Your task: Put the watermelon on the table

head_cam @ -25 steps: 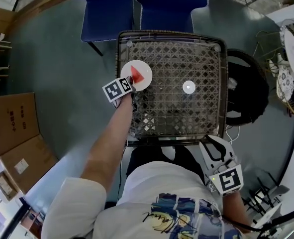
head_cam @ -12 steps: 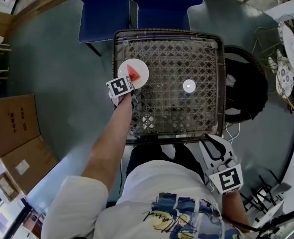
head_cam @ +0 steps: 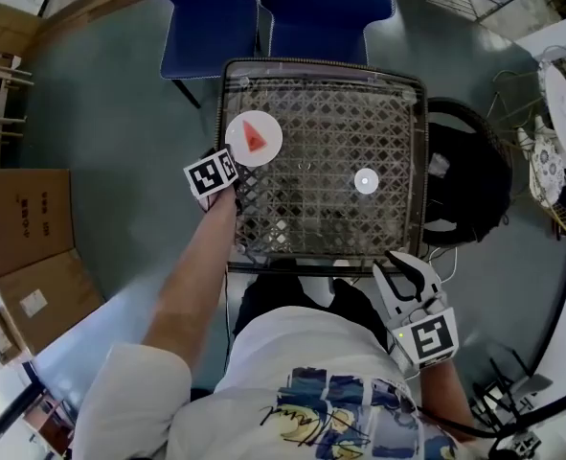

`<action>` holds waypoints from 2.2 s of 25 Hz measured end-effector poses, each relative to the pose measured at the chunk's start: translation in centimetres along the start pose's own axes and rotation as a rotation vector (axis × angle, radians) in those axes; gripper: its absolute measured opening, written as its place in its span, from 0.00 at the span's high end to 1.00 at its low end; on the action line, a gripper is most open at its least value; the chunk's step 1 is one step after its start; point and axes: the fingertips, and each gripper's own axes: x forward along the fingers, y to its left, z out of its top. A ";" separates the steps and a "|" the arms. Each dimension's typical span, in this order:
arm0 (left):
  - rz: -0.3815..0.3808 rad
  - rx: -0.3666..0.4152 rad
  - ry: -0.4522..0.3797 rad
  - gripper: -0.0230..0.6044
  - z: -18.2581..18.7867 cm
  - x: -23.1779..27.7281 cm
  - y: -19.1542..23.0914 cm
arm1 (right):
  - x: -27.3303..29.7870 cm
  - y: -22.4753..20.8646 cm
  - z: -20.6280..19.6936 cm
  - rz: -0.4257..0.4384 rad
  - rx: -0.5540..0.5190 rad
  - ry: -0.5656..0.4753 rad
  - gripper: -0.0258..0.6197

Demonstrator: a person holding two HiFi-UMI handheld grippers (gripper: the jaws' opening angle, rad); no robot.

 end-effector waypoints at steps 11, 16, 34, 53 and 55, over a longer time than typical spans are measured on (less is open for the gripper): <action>-0.304 -0.164 -0.253 0.94 -3.4 -18.2 -9.2 | -6.1 -1.6 -1.4 0.189 -0.181 -0.135 0.88; -0.427 -0.100 -0.340 0.95 -8.1 -26.7 -15.7 | -9.2 -2.3 -3.8 0.277 -0.226 -0.191 0.94; -0.591 0.245 -0.385 0.95 -22.1 -46.4 -30.3 | -16.6 4.9 -6.9 0.520 -0.330 -0.310 0.94; -0.745 0.348 -0.415 0.95 -30.2 -60.0 -24.0 | -23.1 21.2 -7.8 0.436 -0.357 -0.320 0.94; -0.767 0.355 -0.414 0.95 -30.8 -60.7 -23.2 | -23.6 22.8 -7.8 0.411 -0.361 -0.329 0.95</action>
